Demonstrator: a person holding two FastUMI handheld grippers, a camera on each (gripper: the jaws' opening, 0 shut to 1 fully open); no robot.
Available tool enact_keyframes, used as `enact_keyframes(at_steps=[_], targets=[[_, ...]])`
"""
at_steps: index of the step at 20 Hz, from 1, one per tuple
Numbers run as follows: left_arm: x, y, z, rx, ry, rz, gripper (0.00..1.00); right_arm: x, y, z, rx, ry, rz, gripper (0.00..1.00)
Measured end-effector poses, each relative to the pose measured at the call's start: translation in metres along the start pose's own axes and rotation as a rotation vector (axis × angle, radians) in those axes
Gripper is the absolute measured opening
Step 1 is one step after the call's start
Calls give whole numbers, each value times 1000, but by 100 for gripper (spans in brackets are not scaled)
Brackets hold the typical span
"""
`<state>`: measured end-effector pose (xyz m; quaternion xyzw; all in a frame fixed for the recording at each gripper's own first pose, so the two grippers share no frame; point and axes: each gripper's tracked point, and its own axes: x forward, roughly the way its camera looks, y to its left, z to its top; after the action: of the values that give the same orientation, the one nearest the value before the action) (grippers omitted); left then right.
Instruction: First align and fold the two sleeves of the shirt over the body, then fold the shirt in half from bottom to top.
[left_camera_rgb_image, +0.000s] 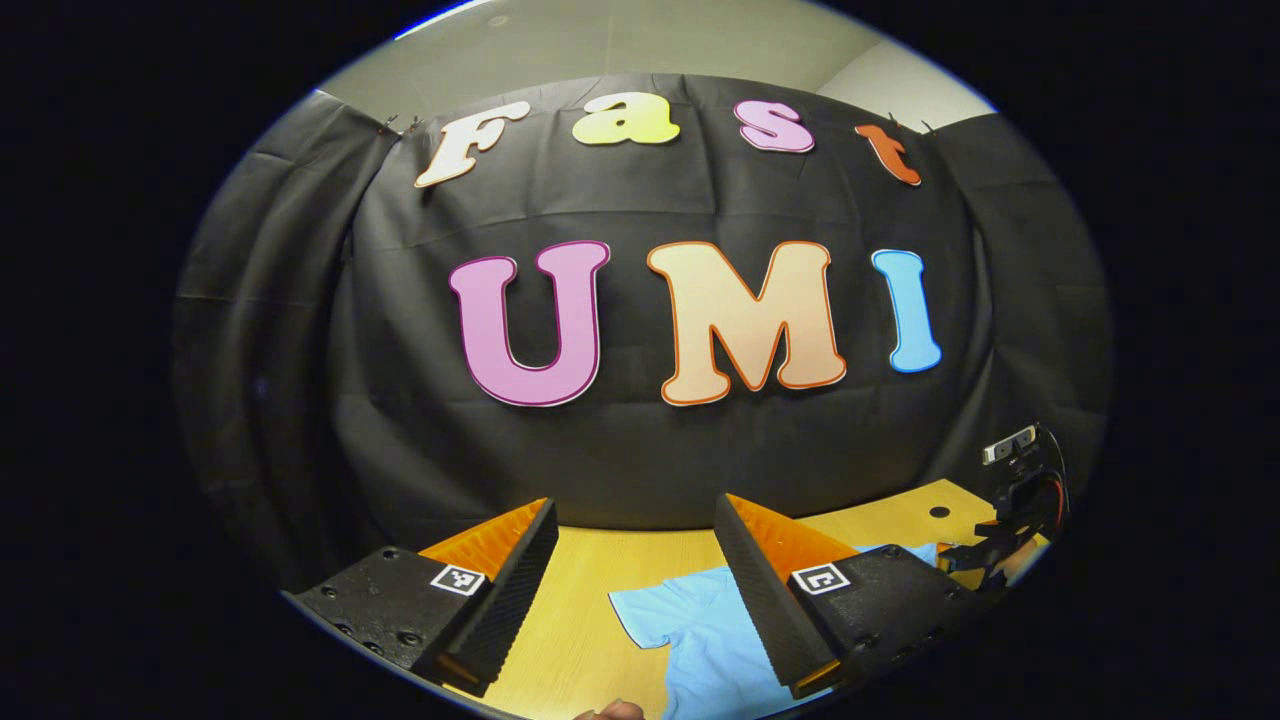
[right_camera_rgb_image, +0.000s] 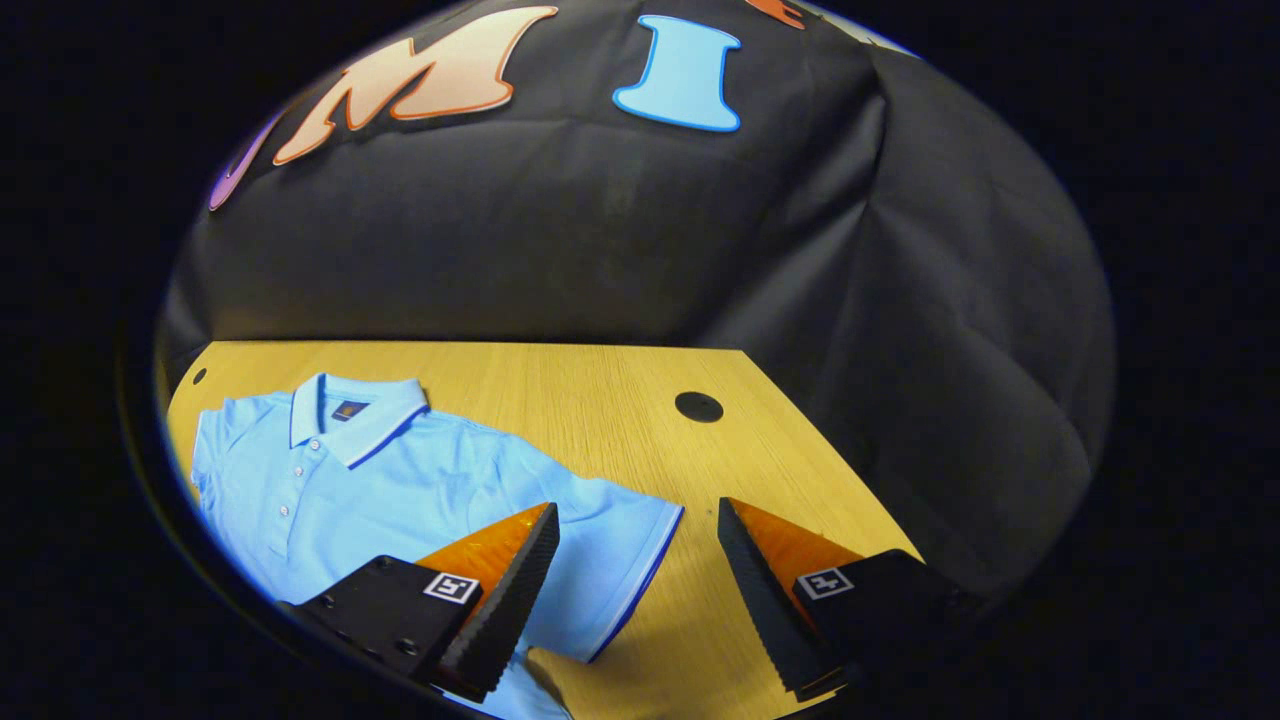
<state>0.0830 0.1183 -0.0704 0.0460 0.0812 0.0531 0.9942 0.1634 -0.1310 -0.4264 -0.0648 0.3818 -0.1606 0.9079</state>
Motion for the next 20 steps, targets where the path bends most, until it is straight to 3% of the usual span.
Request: enact_keyframes(at_steps=[6,10,11,12,15,17,18,20], targets=[[8,-11,-5,7,17,-24,95,16,2,-31,58,116,6,100],[9,-17,-2,16,9,-38,93,20,17,-44,145,191,79,98],[9,-18,-3,15,10,-41,93,20,20,-45,156,196,93,82],[9,-19,-3,14,14,-43,93,23,20,-43,151,179,98,76],[8,-22,-7,3,27,-51,96,19,29,-40,175,182,124,34],[8,-20,-8,0,32,-46,96,22,32,-39,202,190,121,12],[7,-17,-7,-1,32,-44,96,23,34,-38,211,193,124,3],[7,-13,-7,0,31,-36,96,18,38,-28,223,183,140,3]])
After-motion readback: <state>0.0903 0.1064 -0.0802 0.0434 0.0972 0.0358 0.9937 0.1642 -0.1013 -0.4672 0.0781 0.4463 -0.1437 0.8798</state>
